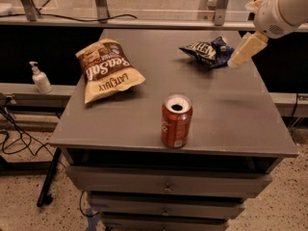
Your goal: Move blue chip bag near brown chip bag
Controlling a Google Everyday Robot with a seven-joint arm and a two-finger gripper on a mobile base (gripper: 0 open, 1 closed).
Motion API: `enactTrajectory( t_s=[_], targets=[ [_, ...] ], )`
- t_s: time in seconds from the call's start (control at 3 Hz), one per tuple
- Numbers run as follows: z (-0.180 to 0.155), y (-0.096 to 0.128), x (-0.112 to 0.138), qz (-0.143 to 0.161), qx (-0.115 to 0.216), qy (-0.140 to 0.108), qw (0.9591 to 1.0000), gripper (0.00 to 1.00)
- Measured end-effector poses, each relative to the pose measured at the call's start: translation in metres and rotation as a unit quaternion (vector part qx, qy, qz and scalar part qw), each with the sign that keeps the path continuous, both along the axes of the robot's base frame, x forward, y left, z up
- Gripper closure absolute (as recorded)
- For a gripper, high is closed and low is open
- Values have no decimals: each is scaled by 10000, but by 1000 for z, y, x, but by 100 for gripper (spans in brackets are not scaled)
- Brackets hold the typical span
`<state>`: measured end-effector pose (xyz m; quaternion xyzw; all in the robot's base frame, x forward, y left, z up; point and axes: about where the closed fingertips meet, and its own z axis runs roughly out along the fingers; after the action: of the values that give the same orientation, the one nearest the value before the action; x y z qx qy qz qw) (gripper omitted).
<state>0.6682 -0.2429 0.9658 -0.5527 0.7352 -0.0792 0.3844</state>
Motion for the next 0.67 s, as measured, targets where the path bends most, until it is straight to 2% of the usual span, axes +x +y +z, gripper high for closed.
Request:
enactTrajectory(
  t_s=[0.33, 0.67],
  targets=[
    [-32, 14, 45, -191, 546, 165, 9982, 0],
    [-62, 22, 73, -457, 927, 425, 9937, 0]
  ],
)
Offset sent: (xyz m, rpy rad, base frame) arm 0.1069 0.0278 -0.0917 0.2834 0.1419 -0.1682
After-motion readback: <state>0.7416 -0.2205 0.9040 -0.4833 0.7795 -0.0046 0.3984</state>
